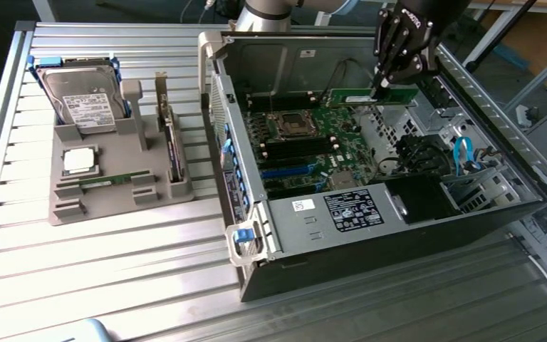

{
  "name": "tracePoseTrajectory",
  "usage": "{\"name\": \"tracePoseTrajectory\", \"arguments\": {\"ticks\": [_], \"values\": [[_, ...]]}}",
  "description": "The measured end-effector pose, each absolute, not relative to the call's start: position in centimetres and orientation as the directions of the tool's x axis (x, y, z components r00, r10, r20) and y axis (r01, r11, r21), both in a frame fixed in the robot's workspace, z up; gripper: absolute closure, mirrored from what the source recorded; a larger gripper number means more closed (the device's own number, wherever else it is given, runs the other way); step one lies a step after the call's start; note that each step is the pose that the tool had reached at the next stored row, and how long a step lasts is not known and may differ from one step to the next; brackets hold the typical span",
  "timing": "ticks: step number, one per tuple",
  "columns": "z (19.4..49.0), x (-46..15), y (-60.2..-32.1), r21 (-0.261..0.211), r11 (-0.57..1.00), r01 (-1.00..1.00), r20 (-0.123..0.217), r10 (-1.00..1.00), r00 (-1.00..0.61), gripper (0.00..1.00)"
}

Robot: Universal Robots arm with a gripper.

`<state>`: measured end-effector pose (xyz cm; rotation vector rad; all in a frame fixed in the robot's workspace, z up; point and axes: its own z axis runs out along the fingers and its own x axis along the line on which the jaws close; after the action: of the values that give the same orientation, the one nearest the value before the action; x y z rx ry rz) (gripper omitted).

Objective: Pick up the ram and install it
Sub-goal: 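Insert the ram into the slot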

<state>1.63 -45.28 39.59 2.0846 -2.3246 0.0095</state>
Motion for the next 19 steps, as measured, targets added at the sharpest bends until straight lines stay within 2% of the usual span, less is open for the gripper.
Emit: {"name": "tracePoseTrajectory", "arguments": {"ticks": [19], "values": [[38.67, 1.62, -45.28, 0.008, 0.109, -0.994, 0.018, -0.994, -0.108, 0.86]]}}
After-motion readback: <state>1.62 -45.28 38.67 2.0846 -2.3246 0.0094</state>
